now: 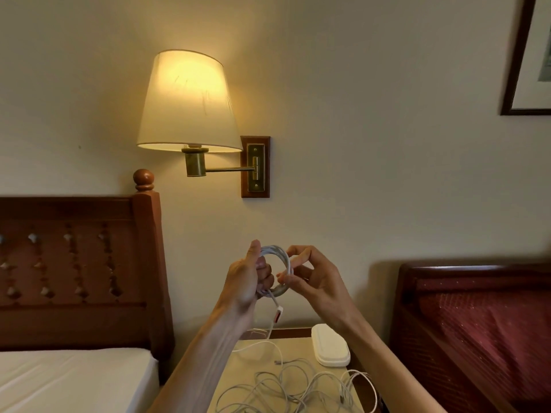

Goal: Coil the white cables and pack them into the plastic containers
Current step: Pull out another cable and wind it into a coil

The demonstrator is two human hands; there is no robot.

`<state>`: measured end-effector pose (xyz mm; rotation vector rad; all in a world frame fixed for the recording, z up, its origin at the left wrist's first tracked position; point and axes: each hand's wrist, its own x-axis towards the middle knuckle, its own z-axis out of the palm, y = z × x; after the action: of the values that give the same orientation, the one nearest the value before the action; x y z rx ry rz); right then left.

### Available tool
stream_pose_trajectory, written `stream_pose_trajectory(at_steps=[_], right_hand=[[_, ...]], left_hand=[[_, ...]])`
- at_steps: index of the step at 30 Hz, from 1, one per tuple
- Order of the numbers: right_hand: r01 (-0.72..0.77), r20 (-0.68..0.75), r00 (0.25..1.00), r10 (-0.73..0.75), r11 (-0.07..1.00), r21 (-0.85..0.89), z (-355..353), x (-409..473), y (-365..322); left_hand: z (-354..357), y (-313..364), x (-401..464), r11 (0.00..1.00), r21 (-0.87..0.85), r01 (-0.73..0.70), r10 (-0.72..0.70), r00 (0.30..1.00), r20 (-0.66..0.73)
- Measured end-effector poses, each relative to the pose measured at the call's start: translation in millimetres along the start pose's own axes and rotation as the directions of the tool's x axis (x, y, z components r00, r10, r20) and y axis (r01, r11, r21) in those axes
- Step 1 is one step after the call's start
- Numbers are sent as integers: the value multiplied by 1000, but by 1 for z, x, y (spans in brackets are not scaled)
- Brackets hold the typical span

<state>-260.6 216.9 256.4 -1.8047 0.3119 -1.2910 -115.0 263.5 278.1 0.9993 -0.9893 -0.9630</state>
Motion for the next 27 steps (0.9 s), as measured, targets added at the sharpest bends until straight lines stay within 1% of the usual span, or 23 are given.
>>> stream_pose_trajectory(at_steps=[1, 3, 5, 8, 12, 16, 17, 18, 19, 21, 23, 24, 25, 26, 27], right_hand=[[3, 51, 999, -2, 1000, -9, -3, -1, 0], [14, 123, 992, -4, 997, -82, -8, -2, -1], [19, 134, 991, 5, 984, -179, -7, -3, -2], [-25, 63, 997, 40, 975, -220, -1, -6, 1], [-77, -50, 996, 68, 973, -217, -5, -15, 10], [-100, -88, 993, 73, 932, -349, 1, -26, 15], [-86, -126, 991, 39, 914, -398, 4, -29, 14], [-44, -168, 985, -36, 892, -450, 8, -33, 12], [29, -189, 972, -143, 864, -502, 12, -36, 8], [220, -133, 924, -359, 782, -583, 19, -42, 0], [339, -59, 883, -466, 720, -606, 27, -47, -4], [354, -62, 874, -482, 719, -597, 29, -48, -4], [335, -102, 879, -466, 755, -564, 30, -49, -3], [275, -179, 899, -401, 832, -481, 31, -48, -3], [175, -291, 916, -276, 928, -329, 30, -47, -3]], left_hand=[[0, 0, 0, 999, -41, 25, -25, 1000, 2], [0, 1, -1, 990, -119, 76, -76, 997, 9], [2, 1, -1, 982, -155, 108, -108, 994, 14], [6, 2, -2, 983, -151, 105, -103, 994, 19], [3, 7, -3, 963, -248, 103, -97, 995, 38], [2, 16, 0, 980, -185, 76, -81, 997, -17], [2, 17, 2, 985, -161, 62, -67, 997, -27], [3, 18, 4, 988, -146, 48, -54, 998, -36], [3, 16, 6, 989, -143, 43, -51, 998, -47], [3, 11, 8, 984, -169, 60, -73, 994, -76], [3, 4, 9, 983, -171, 68, -84, 993, -84], [3, 2, 8, 984, -162, 69, -84, 993, -85], [3, 0, 7, 984, -162, 70, -86, 992, -89], [4, -1, 6, 983, -171, 69, -86, 992, -93], [5, -2, 5, 981, -185, 57, -76, 993, -94]])
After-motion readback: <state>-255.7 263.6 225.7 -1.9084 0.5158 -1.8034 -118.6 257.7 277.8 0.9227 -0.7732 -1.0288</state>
